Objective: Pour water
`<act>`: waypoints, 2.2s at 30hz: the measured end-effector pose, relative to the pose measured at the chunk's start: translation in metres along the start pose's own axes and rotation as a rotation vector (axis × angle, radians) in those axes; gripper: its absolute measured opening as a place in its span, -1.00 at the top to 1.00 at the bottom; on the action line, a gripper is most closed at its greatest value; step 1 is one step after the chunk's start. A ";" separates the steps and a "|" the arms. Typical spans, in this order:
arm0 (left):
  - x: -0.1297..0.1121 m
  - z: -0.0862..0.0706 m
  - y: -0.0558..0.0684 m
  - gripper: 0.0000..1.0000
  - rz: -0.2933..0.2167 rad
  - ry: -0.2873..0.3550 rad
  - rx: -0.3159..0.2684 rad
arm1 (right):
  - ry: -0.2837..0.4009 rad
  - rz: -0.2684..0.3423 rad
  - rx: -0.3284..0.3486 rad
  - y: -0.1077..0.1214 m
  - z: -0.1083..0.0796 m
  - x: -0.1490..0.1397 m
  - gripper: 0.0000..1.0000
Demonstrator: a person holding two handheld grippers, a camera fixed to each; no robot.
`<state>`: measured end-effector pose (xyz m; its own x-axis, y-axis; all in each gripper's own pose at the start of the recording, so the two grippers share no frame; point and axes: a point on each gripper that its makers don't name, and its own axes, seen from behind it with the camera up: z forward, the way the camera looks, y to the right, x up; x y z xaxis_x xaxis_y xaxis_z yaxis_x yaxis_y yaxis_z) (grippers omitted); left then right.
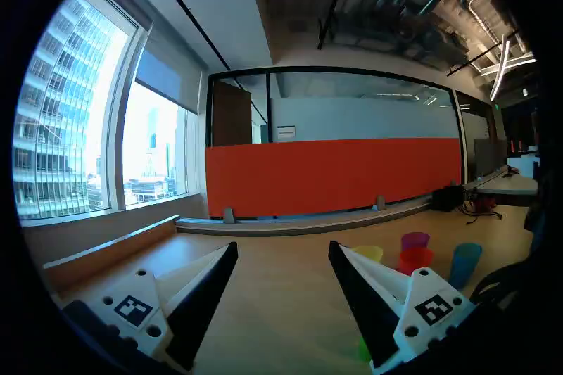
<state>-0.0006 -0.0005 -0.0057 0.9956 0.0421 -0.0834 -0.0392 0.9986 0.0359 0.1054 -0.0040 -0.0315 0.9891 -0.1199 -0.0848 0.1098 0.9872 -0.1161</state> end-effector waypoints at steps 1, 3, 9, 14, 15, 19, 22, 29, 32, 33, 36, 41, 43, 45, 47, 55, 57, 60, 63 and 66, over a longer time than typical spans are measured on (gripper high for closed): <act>-0.002 0.000 0.000 -0.92 0.001 0.001 0.000 | -0.002 -0.002 0.001 -0.001 0.000 0.000 -1.00; -0.007 0.000 0.000 -0.92 0.003 0.000 0.002 | -0.005 -0.005 0.002 -0.003 -0.001 0.000 -1.00; -0.021 0.002 0.002 -0.92 0.005 -0.009 0.007 | -0.005 0.001 0.002 -0.007 -0.001 0.003 -1.00; -0.031 0.004 0.006 -0.92 -0.008 -0.019 0.007 | -0.011 0.002 0.005 -0.010 0.000 0.002 -1.00; -0.032 0.004 0.006 -0.92 -0.011 -0.020 0.007 | -0.011 0.001 0.006 -0.011 0.000 0.003 -1.00; -0.037 0.005 0.009 -0.92 -0.020 -0.021 0.004 | -0.010 -0.005 0.008 -0.014 0.000 0.004 -1.00; -0.040 0.007 0.012 -0.92 -0.029 -0.024 -0.002 | -0.011 -0.009 0.010 -0.015 0.000 0.004 -1.00; -0.047 0.010 0.015 -0.92 -0.026 -0.036 -0.007 | -0.010 -0.010 0.011 -0.016 0.001 0.006 -1.00; -0.048 0.011 0.015 -0.92 -0.035 -0.040 -0.010 | -0.010 -0.011 0.010 -0.016 0.001 0.008 -1.00; -0.049 0.011 0.015 -0.92 -0.039 -0.042 -0.011 | -0.010 -0.012 0.009 -0.016 0.001 0.008 -1.00; -0.051 0.011 0.015 -0.92 -0.046 -0.049 -0.012 | -0.009 -0.012 0.006 -0.015 0.002 0.008 -1.00; -0.053 0.012 0.016 -0.92 -0.045 -0.060 -0.018 | -0.011 -0.010 0.004 -0.013 0.002 0.006 -1.00; -0.054 0.012 0.017 -0.92 -0.044 -0.066 -0.020 | -0.013 -0.009 0.004 -0.012 0.001 0.005 -1.00; -0.055 0.012 0.016 -0.91 -0.044 -0.070 -0.021 | -0.014 -0.008 0.003 -0.011 0.001 0.005 -1.00; -0.055 0.012 0.016 -0.92 -0.044 -0.069 -0.021 | -0.014 -0.008 0.002 -0.010 0.000 0.005 -1.00; -0.054 0.012 0.016 -0.92 -0.044 -0.072 -0.022 | -0.001 -0.008 0.007 -0.009 -0.001 0.008 -1.00; -0.054 0.012 0.016 -0.92 -0.044 -0.072 -0.022 | 0.004 -0.008 0.009 -0.009 -0.003 0.009 -1.00; -0.054 0.012 0.016 -0.92 -0.043 -0.072 -0.022 | 0.010 -0.008 0.012 -0.009 -0.005 0.010 -1.00; -0.054 0.012 0.016 -0.92 -0.043 -0.072 -0.022 | 0.015 -0.007 0.016 -0.007 -0.008 0.008 -1.00; -0.054 0.012 0.016 -0.92 -0.043 -0.072 -0.022 | 0.016 -0.005 0.023 -0.005 -0.010 0.004 -1.00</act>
<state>-0.0539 0.0126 0.0113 0.9999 -0.0026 -0.0125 0.0027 0.9999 0.0124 0.1080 -0.0101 -0.0414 0.9869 -0.1263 -0.1003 0.1171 0.9887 -0.0935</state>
